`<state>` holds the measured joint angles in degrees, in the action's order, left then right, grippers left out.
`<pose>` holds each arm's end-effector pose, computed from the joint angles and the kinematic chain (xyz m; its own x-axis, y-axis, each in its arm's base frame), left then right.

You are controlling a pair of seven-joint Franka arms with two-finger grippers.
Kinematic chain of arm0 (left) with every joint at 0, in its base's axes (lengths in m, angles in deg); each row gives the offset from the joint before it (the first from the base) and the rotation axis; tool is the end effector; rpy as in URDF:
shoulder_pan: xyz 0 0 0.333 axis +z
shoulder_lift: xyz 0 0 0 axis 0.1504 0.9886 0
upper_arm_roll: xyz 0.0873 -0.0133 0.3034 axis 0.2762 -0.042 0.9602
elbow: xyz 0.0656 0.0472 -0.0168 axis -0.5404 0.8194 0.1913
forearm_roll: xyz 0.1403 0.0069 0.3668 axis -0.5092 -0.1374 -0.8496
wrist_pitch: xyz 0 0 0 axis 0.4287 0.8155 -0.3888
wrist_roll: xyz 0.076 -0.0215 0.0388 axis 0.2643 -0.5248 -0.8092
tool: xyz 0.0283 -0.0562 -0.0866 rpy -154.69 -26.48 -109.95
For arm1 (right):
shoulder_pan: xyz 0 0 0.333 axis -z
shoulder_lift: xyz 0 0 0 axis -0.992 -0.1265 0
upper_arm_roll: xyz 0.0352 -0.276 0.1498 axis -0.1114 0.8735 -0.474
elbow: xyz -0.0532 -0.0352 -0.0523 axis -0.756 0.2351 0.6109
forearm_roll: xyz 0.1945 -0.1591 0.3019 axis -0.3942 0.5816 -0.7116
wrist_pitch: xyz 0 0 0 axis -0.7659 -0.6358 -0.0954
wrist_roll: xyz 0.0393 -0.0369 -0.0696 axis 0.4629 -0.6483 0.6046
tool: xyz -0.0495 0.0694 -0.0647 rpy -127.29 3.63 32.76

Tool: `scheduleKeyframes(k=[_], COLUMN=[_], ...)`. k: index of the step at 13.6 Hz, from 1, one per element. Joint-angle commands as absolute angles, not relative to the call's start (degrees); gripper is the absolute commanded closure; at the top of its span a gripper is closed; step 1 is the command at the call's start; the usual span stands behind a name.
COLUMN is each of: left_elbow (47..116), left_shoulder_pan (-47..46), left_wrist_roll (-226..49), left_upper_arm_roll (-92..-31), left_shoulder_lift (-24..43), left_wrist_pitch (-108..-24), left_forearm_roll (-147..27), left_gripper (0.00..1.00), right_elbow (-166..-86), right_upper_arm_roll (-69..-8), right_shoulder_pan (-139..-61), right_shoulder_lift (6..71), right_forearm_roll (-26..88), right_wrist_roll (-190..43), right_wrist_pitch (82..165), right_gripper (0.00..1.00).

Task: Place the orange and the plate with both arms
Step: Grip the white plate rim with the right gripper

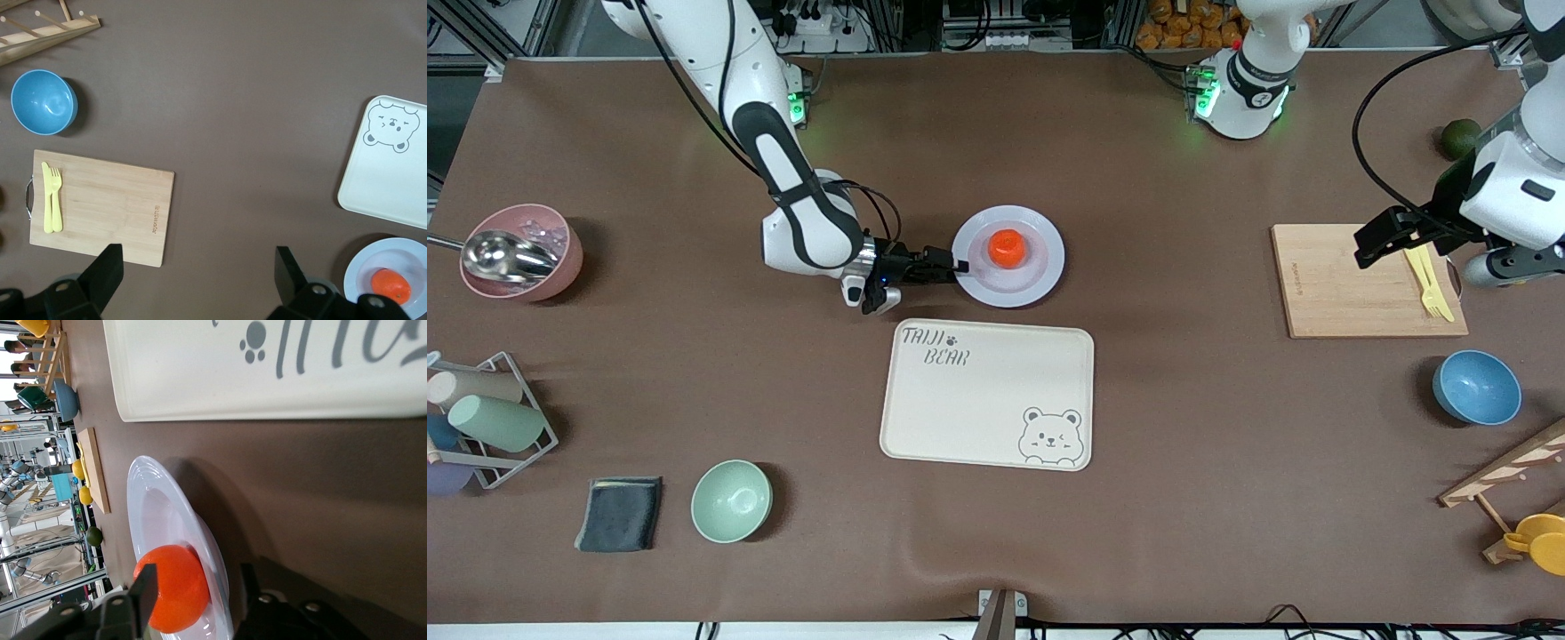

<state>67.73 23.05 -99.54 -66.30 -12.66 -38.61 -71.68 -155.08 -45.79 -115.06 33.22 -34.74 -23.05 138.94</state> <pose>0.5681 -0.0736 0.6266 0.9879 0.1537 0.0220 0.1542 -0.9878 -0.0208 0.4105 0.3081 0.1304 0.9936 0.0146 -0.1122 -0.0882 -0.5223 -0.8482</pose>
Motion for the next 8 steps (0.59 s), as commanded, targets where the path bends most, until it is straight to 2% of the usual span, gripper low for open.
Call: scheduleKeyframes(k=[1, 3, 4, 5, 6, 8], left_elbow=[68.2, 68.5, 68.4, 68.5, 68.5, 68.4], left_shoulder_pan=[15.7, 9.7, 9.0, 9.0, 9.0, 9.1], left_wrist_roll=[-96.0, -95.7, -95.4, -95.4, -95.4, -94.9], left_upper_arm_roll=[-57.1, -50.7, -50.2, -50.2, -50.2, -50.7], left_shoulder_lift=[-15.1, -15.3, -15.3, -15.3, -15.3, -15.2], left_wrist_pitch=[-37.5, -37.0, -37.0, -36.8, -36.7, -36.6], left_forearm_roll=[-70.6, -70.4, -70.4, -70.4, -70.4, -70.4], left_gripper=[0.0, 0.0, 0.0, 0.0, 0.0, 0.0], right_elbow=[-154.7, -154.8, -154.8, -154.8, -154.8, -154.7], right_upper_arm_roll=[-45.3, -45.4, -45.3, -45.4, -45.4, -45.4], right_shoulder_pan=[-117.2, -117.1, -117.1, -117.1, -117.1, -116.8], right_shoulder_lift=[33.0, 32.7, 32.4, 32.4, 32.4, 32.5], right_forearm_roll=[-38.5, -39.3, -39.3, -39.3, -39.3, -40.2], right_wrist_roll=[-20.8, -19.2, -18.8, -18.8, -18.5, -18.7], right_wrist_pitch=[140.1, 140.2, 140.2, 140.2, 140.2, 140.2], right_gripper=[0.5, 0.61, 0.73, 0.89, 1.0, 1.0])
